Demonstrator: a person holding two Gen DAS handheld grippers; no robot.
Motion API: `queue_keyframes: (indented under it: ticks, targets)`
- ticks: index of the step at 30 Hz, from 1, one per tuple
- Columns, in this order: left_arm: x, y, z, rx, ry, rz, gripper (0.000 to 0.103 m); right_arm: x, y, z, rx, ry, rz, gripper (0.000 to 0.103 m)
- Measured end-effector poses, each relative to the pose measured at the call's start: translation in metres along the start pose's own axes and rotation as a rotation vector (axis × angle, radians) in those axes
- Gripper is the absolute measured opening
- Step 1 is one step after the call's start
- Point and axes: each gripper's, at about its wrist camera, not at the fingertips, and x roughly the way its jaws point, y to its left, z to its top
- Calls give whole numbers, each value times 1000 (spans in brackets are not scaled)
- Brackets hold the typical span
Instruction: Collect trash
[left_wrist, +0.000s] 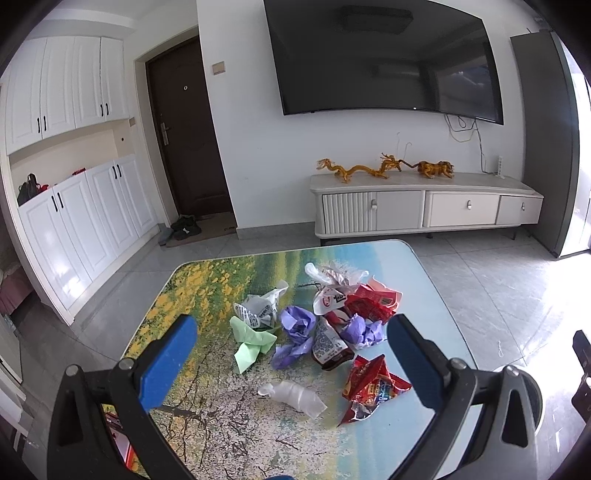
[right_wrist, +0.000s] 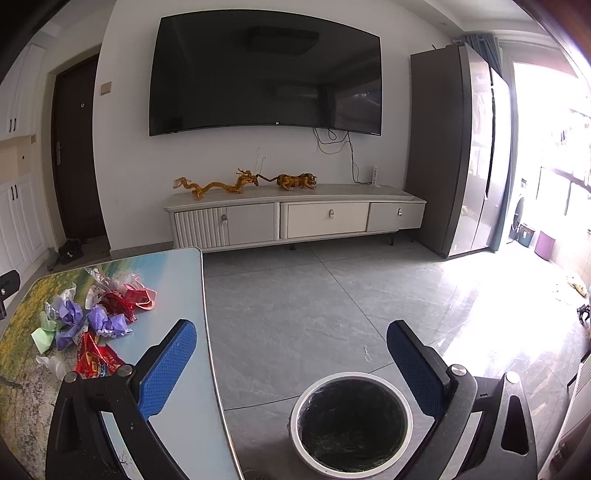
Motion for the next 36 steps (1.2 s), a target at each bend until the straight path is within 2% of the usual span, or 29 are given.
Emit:
queue_keyframes:
  ticks: [12, 24, 30, 36]
  targets:
    - [17, 8, -7, -22, 30, -45, 103, 4, 11, 0, -16, 12, -13, 103]
    - [26, 23, -9, -61, 27, -65, 103, 0, 25, 7, -56, -37, -32, 103]
    - [34, 31, -11, -68, 33, -65, 103, -3, 34, 13, -72, -62, -5, 103]
    - [46, 42, -13, -75, 72, -84, 103, 2, 47, 17, -82, -33, 47, 103]
